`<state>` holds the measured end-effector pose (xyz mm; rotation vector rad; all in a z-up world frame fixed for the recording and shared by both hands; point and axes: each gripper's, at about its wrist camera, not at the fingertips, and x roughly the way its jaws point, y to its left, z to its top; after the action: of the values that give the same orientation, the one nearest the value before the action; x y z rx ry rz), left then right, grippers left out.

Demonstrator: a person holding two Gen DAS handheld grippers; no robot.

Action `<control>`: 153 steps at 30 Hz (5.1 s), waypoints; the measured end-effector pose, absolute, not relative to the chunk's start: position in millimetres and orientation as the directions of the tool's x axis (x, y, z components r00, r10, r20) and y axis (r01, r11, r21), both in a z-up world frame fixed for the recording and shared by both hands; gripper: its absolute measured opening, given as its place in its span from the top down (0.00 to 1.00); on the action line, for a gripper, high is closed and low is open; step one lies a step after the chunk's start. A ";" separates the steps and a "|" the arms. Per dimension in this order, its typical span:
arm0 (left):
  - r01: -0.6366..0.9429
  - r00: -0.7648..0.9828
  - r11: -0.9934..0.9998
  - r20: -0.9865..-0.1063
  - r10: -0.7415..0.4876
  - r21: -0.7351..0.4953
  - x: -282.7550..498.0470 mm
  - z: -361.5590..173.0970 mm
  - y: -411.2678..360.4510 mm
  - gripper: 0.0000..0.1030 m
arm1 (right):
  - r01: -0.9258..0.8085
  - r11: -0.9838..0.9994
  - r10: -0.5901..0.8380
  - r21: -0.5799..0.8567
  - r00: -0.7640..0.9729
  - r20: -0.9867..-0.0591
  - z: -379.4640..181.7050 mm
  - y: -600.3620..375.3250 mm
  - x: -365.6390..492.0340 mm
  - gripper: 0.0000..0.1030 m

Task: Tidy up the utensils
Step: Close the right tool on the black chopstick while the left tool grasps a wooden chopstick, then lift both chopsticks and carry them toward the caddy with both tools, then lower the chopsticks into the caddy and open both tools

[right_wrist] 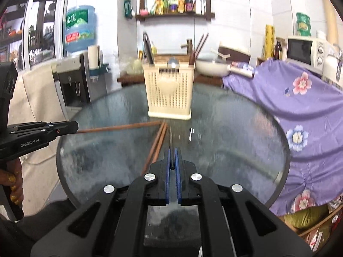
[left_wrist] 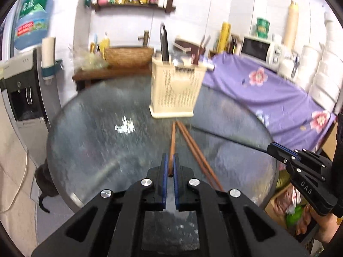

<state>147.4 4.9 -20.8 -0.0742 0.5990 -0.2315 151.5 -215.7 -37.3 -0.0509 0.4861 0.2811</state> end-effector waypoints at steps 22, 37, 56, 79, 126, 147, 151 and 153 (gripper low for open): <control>0.247 0.683 0.965 -0.691 -0.237 -0.086 154.9 -65.9 12.2 0.58 | -0.229 0.966 0.247 0.121 0.673 -0.697 -110.3 -236.6 185.0 0.83; 0.229 0.645 0.968 -0.728 -0.232 -0.106 160.9 -100.6 14.9 0.58 | -0.247 0.969 0.188 0.025 0.665 -0.723 -134.7 -226.6 187.4 0.82; 0.266 0.686 0.964 -0.705 -0.183 0.008 152.3 -115.9 2.8 0.84 | -0.248 0.969 0.181 -0.002 0.714 -0.676 -138.3 -220.5 171.3 0.94; 0.238 0.822 0.971 -0.530 -0.210 -0.014 136.5 -38.7 13.5 0.96 | -0.229 0.973 0.197 -0.007 0.852 -0.484 -61.2 -227.5 156.1 0.95; 0.359 0.815 0.916 -0.419 -0.401 -0.177 285.8 93.6 -2.0 0.96 | -0.358 0.926 0.370 0.118 0.803 -0.467 80.6 -225.0 320.7 0.95; 0.445 0.742 0.873 -0.462 -0.485 -0.202 337.7 168.9 -17.5 0.96 | -0.404 0.900 0.431 0.163 0.773 -0.464 169.8 -215.5 367.2 0.95; 0.441 0.761 0.875 -0.433 -0.483 -0.200 348.5 201.1 -18.6 0.96 | -0.400 0.904 0.424 0.152 0.787 -0.448 205.1 -211.2 380.0 0.95; 0.438 0.772 0.875 -0.411 -0.484 -0.208 354.2 219.3 -18.5 0.96 | -0.393 0.908 0.413 0.141 0.797 -0.441 223.6 -208.1 387.5 0.95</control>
<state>354.2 -18.5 219.3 -0.1028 0.4733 -0.5006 387.5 -208.1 223.6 0.0429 0.4831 0.4333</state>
